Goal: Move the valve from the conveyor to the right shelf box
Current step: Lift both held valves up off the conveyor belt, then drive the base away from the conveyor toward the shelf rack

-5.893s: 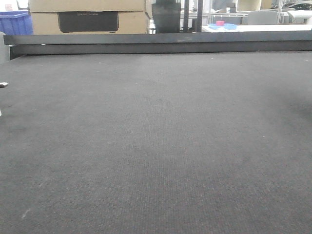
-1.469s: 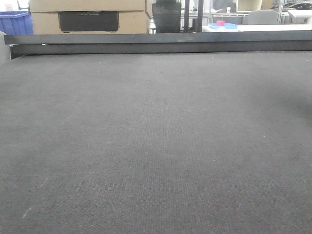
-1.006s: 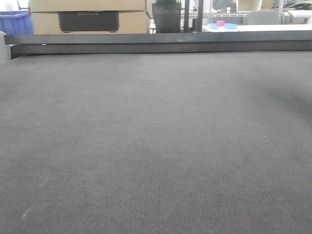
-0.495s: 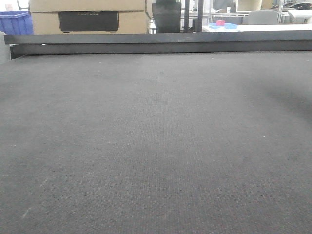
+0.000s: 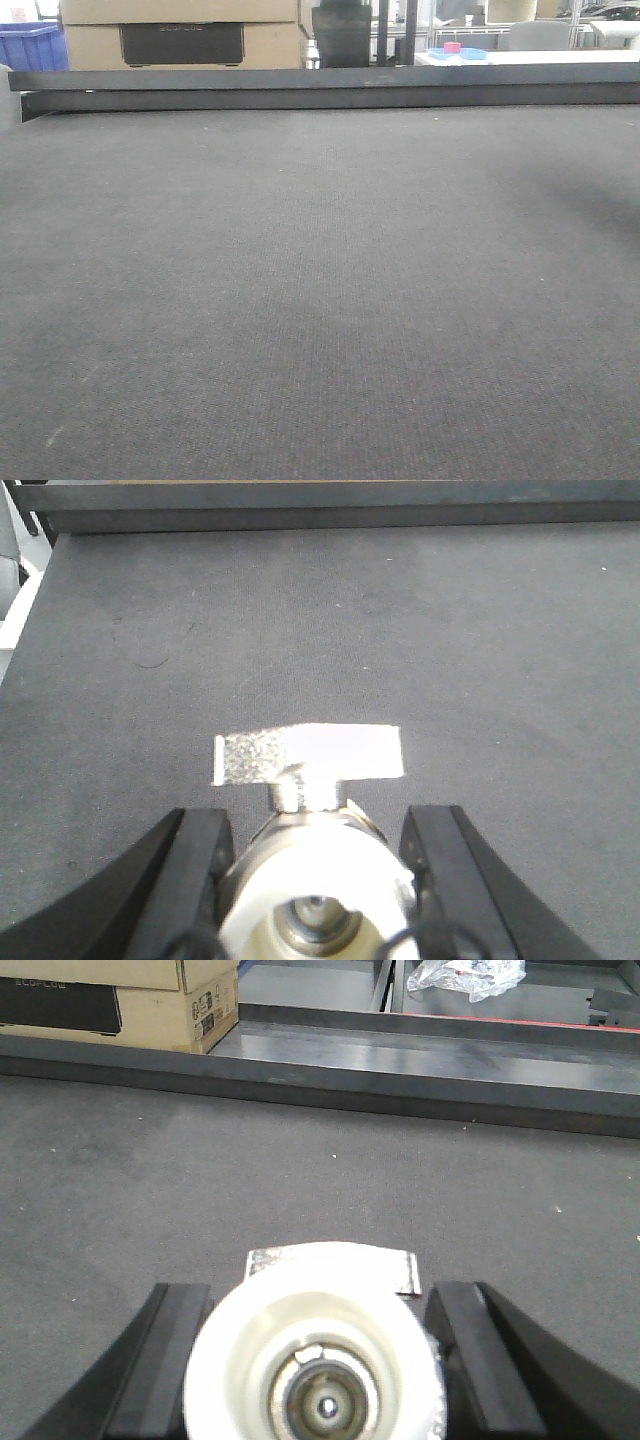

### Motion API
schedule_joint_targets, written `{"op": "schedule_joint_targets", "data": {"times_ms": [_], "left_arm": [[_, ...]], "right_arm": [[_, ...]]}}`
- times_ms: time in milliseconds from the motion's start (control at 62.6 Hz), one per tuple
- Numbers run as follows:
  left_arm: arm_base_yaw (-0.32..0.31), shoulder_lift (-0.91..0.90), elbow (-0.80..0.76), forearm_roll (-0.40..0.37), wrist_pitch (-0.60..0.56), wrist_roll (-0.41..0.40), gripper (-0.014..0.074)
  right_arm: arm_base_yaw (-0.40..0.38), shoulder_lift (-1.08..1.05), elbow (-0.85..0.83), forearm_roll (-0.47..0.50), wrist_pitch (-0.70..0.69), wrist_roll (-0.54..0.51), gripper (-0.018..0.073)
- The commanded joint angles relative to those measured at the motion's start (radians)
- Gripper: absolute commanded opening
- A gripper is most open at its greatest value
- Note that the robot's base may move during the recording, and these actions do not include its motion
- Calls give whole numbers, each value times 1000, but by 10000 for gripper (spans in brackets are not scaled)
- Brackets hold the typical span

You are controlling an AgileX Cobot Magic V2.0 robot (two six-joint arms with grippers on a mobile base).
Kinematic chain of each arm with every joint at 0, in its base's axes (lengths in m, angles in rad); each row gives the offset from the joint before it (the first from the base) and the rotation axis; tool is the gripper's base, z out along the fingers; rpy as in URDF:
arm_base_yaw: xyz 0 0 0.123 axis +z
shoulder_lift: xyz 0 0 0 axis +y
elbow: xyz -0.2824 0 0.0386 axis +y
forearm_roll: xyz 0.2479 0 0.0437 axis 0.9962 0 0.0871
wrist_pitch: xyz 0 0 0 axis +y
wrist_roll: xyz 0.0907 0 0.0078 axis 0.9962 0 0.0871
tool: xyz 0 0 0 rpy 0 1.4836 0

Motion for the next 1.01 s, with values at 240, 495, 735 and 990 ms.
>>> {"op": "schedule_joint_targets", "data": {"times_ms": [240, 495, 735, 990], "left_arm": [[4, -11, -13, -14, -47, -8, -111], [4, -11, -13, -14, -49, -8, -111], [4, -11, -13, -14, -75, -8, -111], [4, -11, -13, -14, -75, -8, -111]], "right_arm": [[-1, -13, -19, -5, -81, -9, -154], [-1, -13, -19, -5, -81, -9, -154], [-1, -13, -19, -5, -81, -9, -154], [-1, -13, -19, -5, -81, -9, -154]]}}
